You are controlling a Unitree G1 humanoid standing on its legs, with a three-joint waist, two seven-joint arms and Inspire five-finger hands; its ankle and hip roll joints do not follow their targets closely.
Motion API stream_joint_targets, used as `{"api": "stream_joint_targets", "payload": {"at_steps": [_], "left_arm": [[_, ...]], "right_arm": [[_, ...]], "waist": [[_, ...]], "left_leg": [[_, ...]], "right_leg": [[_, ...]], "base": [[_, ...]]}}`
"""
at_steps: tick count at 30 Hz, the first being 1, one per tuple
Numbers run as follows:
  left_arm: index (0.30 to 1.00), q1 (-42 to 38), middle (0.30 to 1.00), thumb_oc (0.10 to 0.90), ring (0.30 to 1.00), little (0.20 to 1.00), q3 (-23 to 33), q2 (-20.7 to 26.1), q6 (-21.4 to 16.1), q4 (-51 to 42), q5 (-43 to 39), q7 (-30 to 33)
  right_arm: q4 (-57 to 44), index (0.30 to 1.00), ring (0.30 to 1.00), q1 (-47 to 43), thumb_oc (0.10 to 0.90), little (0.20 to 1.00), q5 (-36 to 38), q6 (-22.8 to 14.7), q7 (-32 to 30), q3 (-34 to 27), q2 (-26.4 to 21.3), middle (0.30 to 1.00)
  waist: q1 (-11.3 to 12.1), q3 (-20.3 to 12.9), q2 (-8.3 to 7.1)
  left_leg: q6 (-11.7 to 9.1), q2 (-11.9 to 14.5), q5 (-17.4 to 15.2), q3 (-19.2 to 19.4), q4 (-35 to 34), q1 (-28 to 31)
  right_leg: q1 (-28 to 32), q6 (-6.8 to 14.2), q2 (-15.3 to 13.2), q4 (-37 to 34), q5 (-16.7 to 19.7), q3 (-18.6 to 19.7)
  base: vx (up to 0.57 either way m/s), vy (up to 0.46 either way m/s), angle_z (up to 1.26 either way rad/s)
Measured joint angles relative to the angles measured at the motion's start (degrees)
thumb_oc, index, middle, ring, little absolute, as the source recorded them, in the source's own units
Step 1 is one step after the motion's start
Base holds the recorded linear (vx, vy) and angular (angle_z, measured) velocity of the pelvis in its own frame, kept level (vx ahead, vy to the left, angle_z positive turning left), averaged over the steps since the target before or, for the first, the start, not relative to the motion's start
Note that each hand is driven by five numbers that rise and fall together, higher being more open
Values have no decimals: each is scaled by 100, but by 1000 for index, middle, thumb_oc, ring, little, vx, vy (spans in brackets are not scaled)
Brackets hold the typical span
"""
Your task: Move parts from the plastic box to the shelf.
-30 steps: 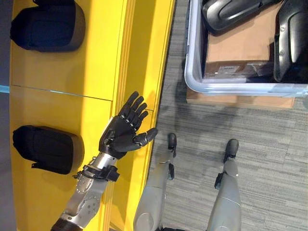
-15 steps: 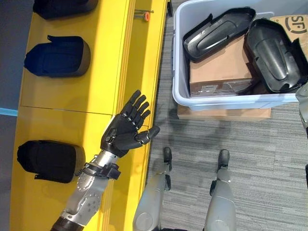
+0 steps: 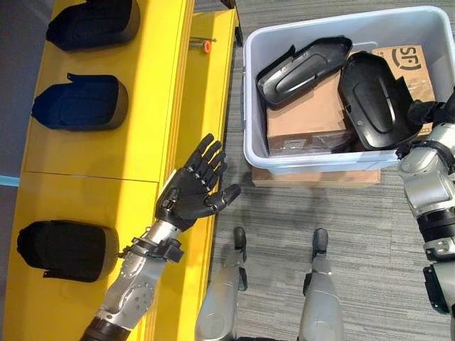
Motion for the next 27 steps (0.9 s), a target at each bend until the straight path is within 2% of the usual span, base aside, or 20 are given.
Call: {"api": "stream_joint_targets", "payload": {"at_steps": [7,9,14,18,20,24,27], "left_arm": [[1000,-2,1000,900,1000,1000,16,-57,38,-1,33,94],[1000,21,1000,900,1000,1000,96,-170,50,1,33,103],[1000,21,1000,900,1000,1000,144,-180,93,9,35,210],[1000,62,1000,900,1000,1000,167,-199,114,7,91,241],[1000,62,1000,900,1000,1000,183,-246,114,6,91,244],[1000,65,1000,900,1000,1000,179,-456,128,52,211,323],[1000,61,1000,900,1000,1000,183,-564,134,57,250,328]], "right_arm": [[-258,1000,1000,88,900,1000,-212,-212,134,1,75,1000],[-627,1000,1000,235,900,1000,-267,-294,183,-7,77,1000],[-1331,1000,1000,517,900,1000,-366,-741,313,-5,255,1000],[-2270,1000,1000,697,900,1000,-122,-1144,714,59,722,1000],[-2400,1000,1000,699,900,1000,-6,-1145,837,68,759,1000],[-2722,1000,1000,693,900,1000,218,-1128,1494,325,949,1000],[-2711,1000,1000,685,900,1000,501,-849,2001,719,1001,1000]], "waist": [[2,1,-1],[-19,1,-1],[-64,3,-5],[-154,3,-5],[-154,3,-4],[-154,3,-4],[-129,3,-4]], "left_leg": [[-35,64,22,-9,-133,184],[-36,65,17,-8,-131,188],[-33,66,13,-5,-135,240],[-33,62,12,25,-155,290],[-34,61,12,32,-155,294],[-25,64,0,67,-164,368],[-21,67,-4,47,-147,393]], "right_leg": [[147,-23,66,-18,-22,-47],[150,-37,67,-19,-37,-51],[190,-28,68,-18,-34,-44],[210,-24,68,-18,-62,12],[210,-23,68,-17,-65,19],[239,1,68,20,-79,36],[254,-27,68,105,-146,23]], "base": [[17,2,0],[42,31,1],[9,31,0],[38,53,-3],[47,30,-4],[45,6,-4],[38,-30,6]]}}
